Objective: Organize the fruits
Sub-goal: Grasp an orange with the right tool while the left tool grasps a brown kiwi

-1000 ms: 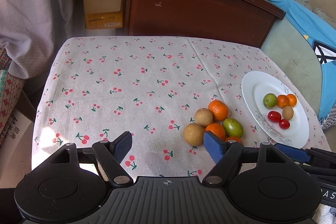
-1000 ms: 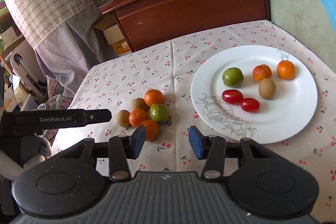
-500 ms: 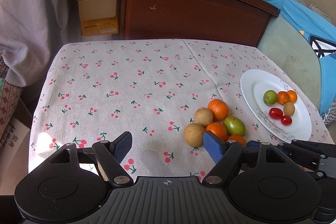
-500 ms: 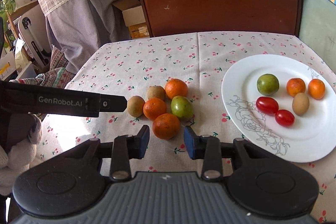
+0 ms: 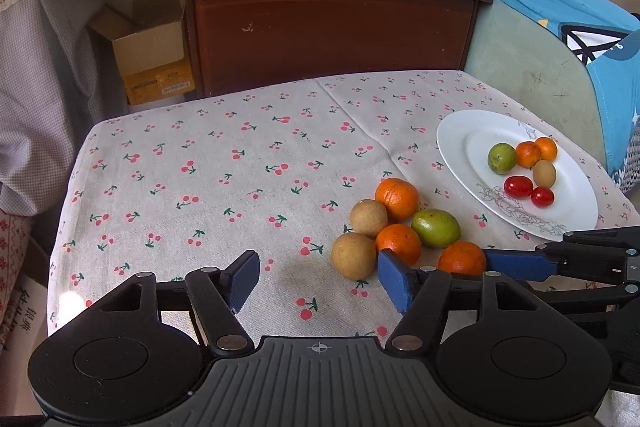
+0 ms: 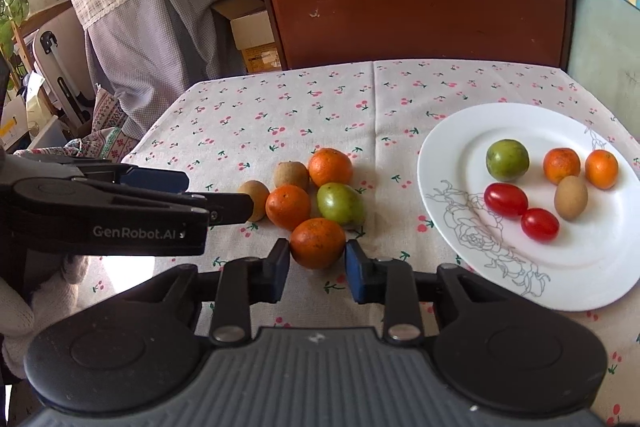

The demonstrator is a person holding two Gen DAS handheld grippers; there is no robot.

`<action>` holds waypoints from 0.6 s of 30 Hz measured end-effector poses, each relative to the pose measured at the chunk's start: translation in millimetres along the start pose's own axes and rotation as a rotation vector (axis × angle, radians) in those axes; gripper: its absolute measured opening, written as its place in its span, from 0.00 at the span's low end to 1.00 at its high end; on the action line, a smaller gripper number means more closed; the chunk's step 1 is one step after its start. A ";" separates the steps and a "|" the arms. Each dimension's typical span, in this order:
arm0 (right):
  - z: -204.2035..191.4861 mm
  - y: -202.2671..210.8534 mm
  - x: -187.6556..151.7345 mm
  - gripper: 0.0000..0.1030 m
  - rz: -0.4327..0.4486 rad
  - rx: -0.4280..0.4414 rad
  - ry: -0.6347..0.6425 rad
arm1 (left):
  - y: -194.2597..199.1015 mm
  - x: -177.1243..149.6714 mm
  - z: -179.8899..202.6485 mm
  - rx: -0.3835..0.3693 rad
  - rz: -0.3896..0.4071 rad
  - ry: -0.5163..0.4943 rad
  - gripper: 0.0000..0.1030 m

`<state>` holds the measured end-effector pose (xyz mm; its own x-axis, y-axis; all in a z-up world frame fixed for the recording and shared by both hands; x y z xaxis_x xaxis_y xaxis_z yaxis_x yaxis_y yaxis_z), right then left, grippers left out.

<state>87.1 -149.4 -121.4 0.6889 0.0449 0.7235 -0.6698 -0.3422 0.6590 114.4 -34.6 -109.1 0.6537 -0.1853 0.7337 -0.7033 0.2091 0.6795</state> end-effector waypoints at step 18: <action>12.0 1.5 -0.1 0.29 -0.015 -0.006 -0.065 | -14.2 -1.8 17.5 -0.060 0.020 -0.067 0.23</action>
<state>89.4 -161.2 -123.0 0.7154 -0.0109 0.6986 -0.6606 -0.3362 0.6712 118.3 -54.0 -120.1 0.6179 -0.2441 0.7474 -0.6970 0.2699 0.6643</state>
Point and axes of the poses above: each gripper's, at about its wrist camera, not at the fingertips, and y roughly against the way its jaws point, z to its right, x to its top, the point moved 7 cm from there along -y, roughly the way its jaws point, and after that the axes turned 3 degrees about -y, right-handed, at the moved point
